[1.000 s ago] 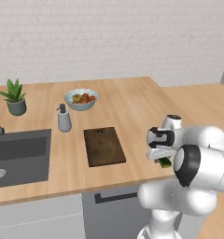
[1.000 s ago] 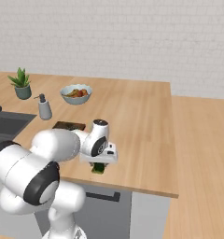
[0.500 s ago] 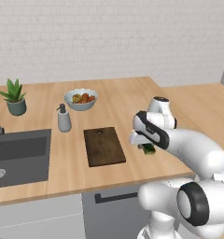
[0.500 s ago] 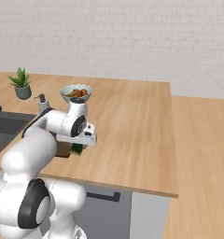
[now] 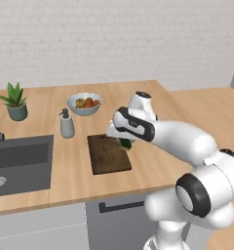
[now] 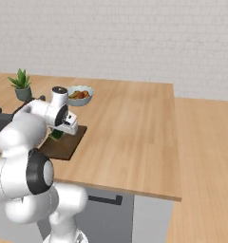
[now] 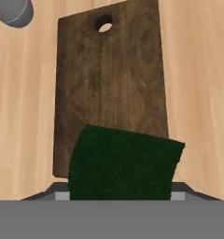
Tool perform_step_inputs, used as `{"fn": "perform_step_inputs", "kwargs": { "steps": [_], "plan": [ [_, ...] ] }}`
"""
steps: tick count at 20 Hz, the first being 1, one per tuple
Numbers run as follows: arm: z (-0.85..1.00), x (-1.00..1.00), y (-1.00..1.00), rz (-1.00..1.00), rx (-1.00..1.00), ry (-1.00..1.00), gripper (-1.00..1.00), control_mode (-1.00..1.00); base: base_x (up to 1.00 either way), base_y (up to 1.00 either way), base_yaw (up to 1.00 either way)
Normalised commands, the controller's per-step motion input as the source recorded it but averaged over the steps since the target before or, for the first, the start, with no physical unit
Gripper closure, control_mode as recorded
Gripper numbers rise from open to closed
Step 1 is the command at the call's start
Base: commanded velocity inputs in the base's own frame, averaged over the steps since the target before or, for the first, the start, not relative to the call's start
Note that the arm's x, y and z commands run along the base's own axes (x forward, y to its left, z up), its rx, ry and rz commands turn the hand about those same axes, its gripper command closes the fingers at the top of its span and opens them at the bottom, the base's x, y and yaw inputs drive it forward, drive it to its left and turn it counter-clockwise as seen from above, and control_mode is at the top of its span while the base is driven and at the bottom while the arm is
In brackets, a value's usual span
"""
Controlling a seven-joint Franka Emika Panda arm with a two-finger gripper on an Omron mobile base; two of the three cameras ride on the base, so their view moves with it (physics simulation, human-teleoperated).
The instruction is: Pick up the sponge from the counter and clean the cutting board by briefly scrubbing or pressing down on the cutting board. Once finished, release the sponge.
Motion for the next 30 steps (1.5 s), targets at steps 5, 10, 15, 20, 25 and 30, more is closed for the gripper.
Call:
{"fn": "perform_step_inputs", "kwargs": {
  "steps": [5,10,15,20,25,30],
  "plan": [
    [0.01,0.69,0.82,-0.17,-0.08,0.04,1.0,-1.0,0.0,0.0,0.0],
    [-0.02,0.27,0.39,-0.14,-0.11,0.02,1.0,-1.0,0.0,0.0,0.0],
    [-0.22,0.34,0.0,-0.04,-0.07,0.08,1.0,-1.0,0.0,0.0,0.0],
    [-0.43,0.29,0.0,0.0,-0.03,0.14,1.0,-1.0,0.0,0.0,0.0],
    [-0.39,0.33,0.0,0.01,0.0,0.09,1.0,-1.0,0.0,0.0,0.0],
    [-0.08,0.27,0.09,0.0,-0.03,0.01,1.0,-1.0,0.0,0.0,0.0]
  ]
}}
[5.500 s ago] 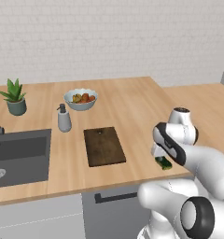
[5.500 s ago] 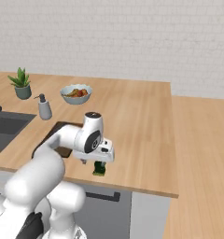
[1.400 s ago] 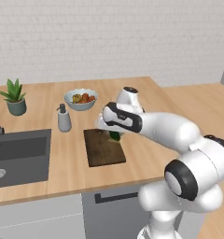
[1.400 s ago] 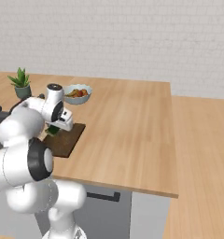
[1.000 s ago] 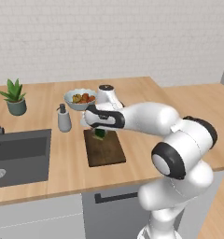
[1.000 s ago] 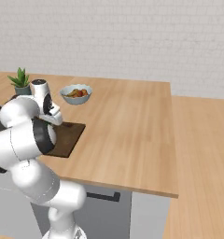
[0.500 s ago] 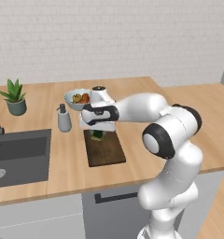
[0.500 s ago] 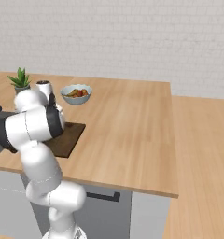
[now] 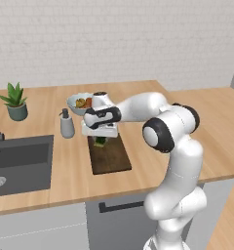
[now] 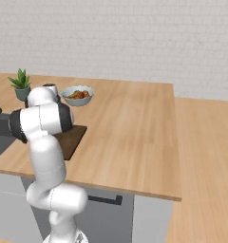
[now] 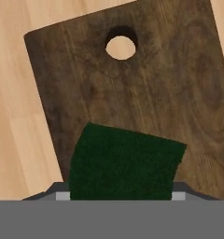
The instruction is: Pick up the sponge from the counter and clean the cutting board by briefly scrubbing or pressing down on the cutting board. Once finished, release the sponge.
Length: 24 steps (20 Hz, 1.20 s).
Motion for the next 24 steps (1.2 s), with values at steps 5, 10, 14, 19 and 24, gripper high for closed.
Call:
{"fn": "perform_step_inputs", "kwargs": {
  "steps": [5,10,14,19,24],
  "plan": [
    [-0.28,0.35,0.21,0.0,-0.02,0.09,1.0,-1.0,0.0,0.0,0.0],
    [-0.3,0.39,0.08,0.0,0.0,0.08,1.0,-1.0,0.0,0.0,0.0],
    [-0.1,0.42,0.0,0.0,-0.01,0.05,1.0,-1.0,0.0,0.0,0.0],
    [-0.08,0.35,0.0,0.0,-0.03,0.05,1.0,-1.0,0.0,0.0,0.0],
    [-0.17,0.02,0.0,0.0,-0.03,0.0,1.0,-1.0,0.0,0.0,0.0]
  ]
}}
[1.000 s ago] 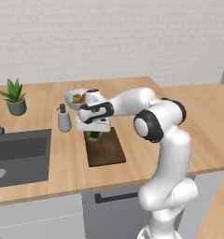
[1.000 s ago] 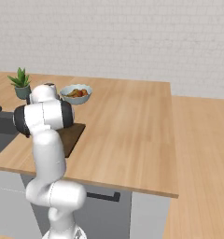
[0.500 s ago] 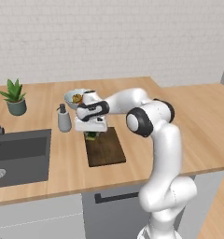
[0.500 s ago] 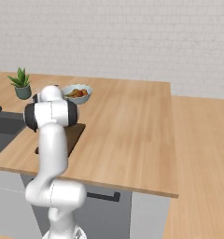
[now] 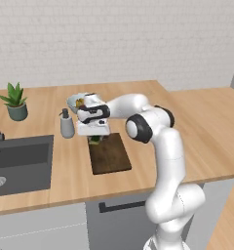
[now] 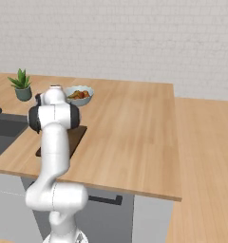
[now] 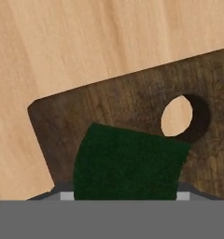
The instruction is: Pick up the sponge from the counter and clean the cutting board by briefly scrubbing or pressing down on the cutting board. Once finished, release the sponge.
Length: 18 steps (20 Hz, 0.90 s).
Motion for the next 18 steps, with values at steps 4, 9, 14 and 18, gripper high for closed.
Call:
{"fn": "perform_step_inputs", "kwargs": {
  "steps": [4,9,14,18],
  "plan": [
    [-0.39,0.0,0.0,0.0,-0.02,0.0,1.0,-1.0,0.0,0.0,0.0],
    [-0.57,-0.22,-0.02,0.0,-0.02,0.0,1.0,-1.0,0.0,0.0,0.0],
    [-0.45,-0.45,-0.6,0.0,0.04,0.0,1.0,-1.0,0.0,0.0,0.0],
    [-0.37,-0.52,-0.85,0.0,0.01,-0.03,1.0,-1.0,0.0,0.0,0.0]
  ]
}}
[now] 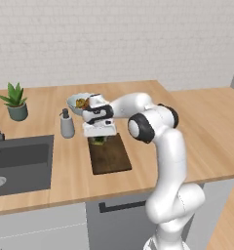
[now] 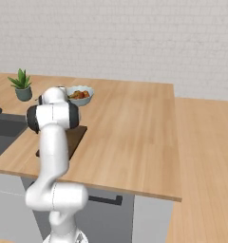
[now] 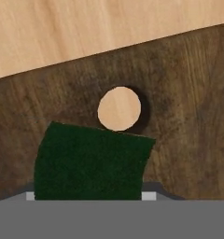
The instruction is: Pick up the sponge from the counter and clean the cutting board by briefly scrubbing or pressing down on the cutting board. Once finished, release the sponge.
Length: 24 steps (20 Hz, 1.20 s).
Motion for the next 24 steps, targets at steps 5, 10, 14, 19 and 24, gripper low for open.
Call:
{"fn": "perform_step_inputs", "kwargs": {
  "steps": [5,10,14,19,24],
  "plan": [
    [-0.32,-0.46,-0.88,0.01,0.01,-0.04,1.0,-1.0,0.0,0.0,0.0],
    [-0.24,-0.35,-0.83,0.01,0.0,-0.03,1.0,-1.0,0.0,0.0,0.0],
    [-0.31,-0.11,-0.56,0.04,0.01,0.0,1.0,-1.0,0.0,0.0,0.0],
    [-0.31,-0.04,-0.02,0.08,-0.01,0.0,1.0,-1.0,0.0,0.0,0.0],
    [-0.35,-0.32,0.38,0.05,-0.05,-0.01,1.0,-1.0,0.0,0.0,0.0]
  ]
}}
